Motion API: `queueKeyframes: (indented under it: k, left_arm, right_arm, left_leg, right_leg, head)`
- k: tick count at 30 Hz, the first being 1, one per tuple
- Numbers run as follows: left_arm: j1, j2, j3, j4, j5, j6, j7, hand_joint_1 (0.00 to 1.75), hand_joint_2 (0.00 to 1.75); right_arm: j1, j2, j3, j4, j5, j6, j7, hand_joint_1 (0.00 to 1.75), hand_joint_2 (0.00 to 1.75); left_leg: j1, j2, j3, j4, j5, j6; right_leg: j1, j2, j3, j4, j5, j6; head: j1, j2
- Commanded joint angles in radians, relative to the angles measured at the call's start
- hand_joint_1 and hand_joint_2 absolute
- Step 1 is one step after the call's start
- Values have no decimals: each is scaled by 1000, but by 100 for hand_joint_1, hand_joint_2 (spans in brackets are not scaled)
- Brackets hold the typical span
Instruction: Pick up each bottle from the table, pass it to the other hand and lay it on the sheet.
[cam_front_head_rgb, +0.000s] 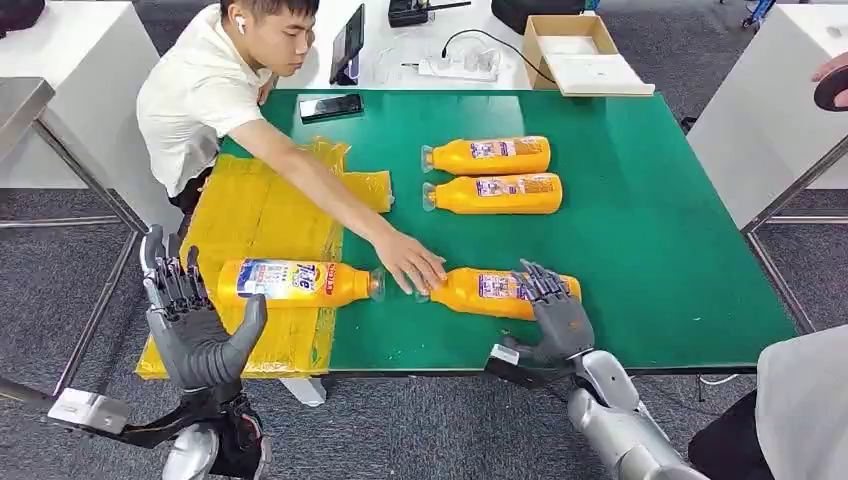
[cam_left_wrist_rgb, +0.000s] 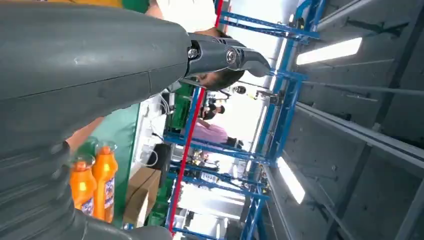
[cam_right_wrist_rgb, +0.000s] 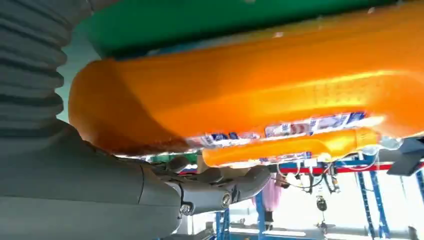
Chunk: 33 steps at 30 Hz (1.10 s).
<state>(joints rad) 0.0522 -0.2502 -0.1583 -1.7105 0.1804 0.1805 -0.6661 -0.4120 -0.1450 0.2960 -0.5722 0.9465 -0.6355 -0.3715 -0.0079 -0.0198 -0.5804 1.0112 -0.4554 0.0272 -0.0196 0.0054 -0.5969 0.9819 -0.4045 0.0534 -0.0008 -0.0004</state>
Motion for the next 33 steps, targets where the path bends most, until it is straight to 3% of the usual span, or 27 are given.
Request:
queueKeyframes:
  k: [1, 7, 9, 12, 17, 20, 22, 23, 24, 25, 30, 33]
  left_arm:
    - [-37, 23, -43, 86, 22, 20, -32, 0, 175]
    - [-38, 24, -44, 87, 23, 21, -32, 0, 175]
    - [-43, 34, -53, 97, 31, 26, -32, 0, 175]
    - [-52, 51, -63, 108, 44, 41, -28, 0, 175]
    - [-61, 52, -61, 121, 73, 20, 35, 0, 175]
    - [-79, 47, -54, 159, 100, -27, 88, 0, 175]
    - [-93, 45, -50, 190, 111, -45, 114, 0, 175]
    - [-101, 48, -53, 209, 124, -66, 140, 0, 175]
    - [-108, 49, -56, 222, 129, -80, 149, 0, 175]
    - [-114, 52, -59, 234, 126, -86, 151, 0, 175]
    - [-127, 54, -56, 253, 124, -110, 159, 0, 175]
    - [-117, 58, -53, 230, 122, -114, 162, 0, 175]
  right_arm:
    - [-103, 47, 7, 157, 77, -26, 70, 0, 175]
    - [-104, 47, 7, 158, 78, -25, 71, 0, 175]
    - [-122, 49, 15, 186, 95, 29, 113, 0, 175]
    - [-167, 49, 30, 226, 128, 214, 255, 0, 175]
    - [-198, 60, 62, 239, 188, 390, 446, 0, 175]
    - [-194, 67, 47, 243, 168, 564, 494, 0, 175]
    - [-189, 65, 44, 252, 160, 618, 501, 0, 175]
    - [-183, 60, 38, 254, 149, 652, 502, 61, 175]
    - [-182, 55, 37, 256, 143, 668, 500, 168, 175]
    - [-182, 51, 33, 260, 135, 689, 493, 175, 175]
    - [-187, 25, 41, 243, 121, 739, 457, 175, 175]
    - [-171, 27, 24, 209, 63, 710, 348, 175, 175]
  left_leg:
    - [1, 3, 3, -1, 0, -2]
    - [0, 1, 2, -1, 0, -1]
    - [0, 1, 3, -1, 0, -1]
    - [0, 2, 2, -1, 0, -1]
    - [1, 3, 5, -1, 1, -2]
    - [1, 1, 8, -1, 1, -1]
    - [1, 3, 11, -2, 1, -1]
    - [2, 4, 10, -2, 2, -1]
    - [1, 3, 13, -2, 2, -1]
    - [1, 2, 14, -2, 1, -1]
    - [1, 1, 18, -2, 1, 1]
    - [1, 0, 21, -3, 1, 2]
  right_leg:
    - [1, 1, 3, -1, 1, -2]
    - [1, 0, 2, -1, 0, -2]
    - [1, 0, 3, -1, 0, -2]
    - [0, 1, 1, 0, 0, -1]
    - [1, 0, 4, -2, 1, -2]
    - [1, -1, 7, -2, 1, -2]
    - [1, 0, 9, -3, 1, -2]
    - [2, -1, 9, -5, 2, -3]
    - [1, -2, 11, -5, 2, -3]
    - [1, -3, 9, -5, 1, -2]
    - [3, -4, 8, -8, 2, -3]
    - [3, -4, 11, -8, 0, -2]
  head:
    - [0, 0]
    - [0, 0]
    - [0, 0]
    - [0, 0]
    - [0, 0]
    - [0, 0]
    - [0, 0]
    - [0, 0]
    - [0, 0]
    - [1, 0]
    - [0, 0]
    - [1, 0]
